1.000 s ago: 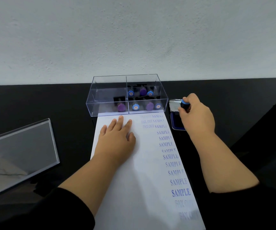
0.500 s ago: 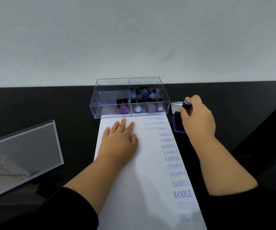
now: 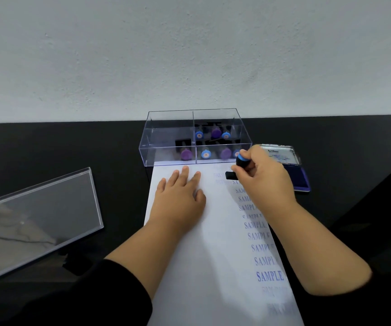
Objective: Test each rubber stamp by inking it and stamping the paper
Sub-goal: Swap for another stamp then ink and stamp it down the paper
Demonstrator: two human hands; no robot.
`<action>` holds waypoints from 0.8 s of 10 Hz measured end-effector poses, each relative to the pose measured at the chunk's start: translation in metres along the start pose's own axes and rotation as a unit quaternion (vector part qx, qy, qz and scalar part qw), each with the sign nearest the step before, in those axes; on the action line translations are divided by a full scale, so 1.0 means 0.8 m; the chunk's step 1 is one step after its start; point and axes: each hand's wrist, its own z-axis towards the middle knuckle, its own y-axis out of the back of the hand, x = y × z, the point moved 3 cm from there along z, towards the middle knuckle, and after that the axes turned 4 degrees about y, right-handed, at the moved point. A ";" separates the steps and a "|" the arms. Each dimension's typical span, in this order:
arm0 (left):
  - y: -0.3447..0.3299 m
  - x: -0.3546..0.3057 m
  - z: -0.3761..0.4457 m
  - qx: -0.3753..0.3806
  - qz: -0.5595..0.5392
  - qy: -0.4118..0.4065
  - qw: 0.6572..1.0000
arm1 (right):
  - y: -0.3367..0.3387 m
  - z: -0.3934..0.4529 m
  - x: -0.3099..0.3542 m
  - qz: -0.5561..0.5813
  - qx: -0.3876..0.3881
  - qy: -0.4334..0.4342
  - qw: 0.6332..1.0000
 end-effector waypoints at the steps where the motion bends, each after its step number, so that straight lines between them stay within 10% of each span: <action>1: 0.000 0.000 0.000 0.000 0.000 0.000 1.000 | -0.006 -0.002 0.003 -0.025 0.019 0.013 0.999; 8: -0.001 0.001 0.002 0.004 0.000 -0.003 1.000 | -0.019 -0.013 0.015 -0.081 0.061 0.061 0.993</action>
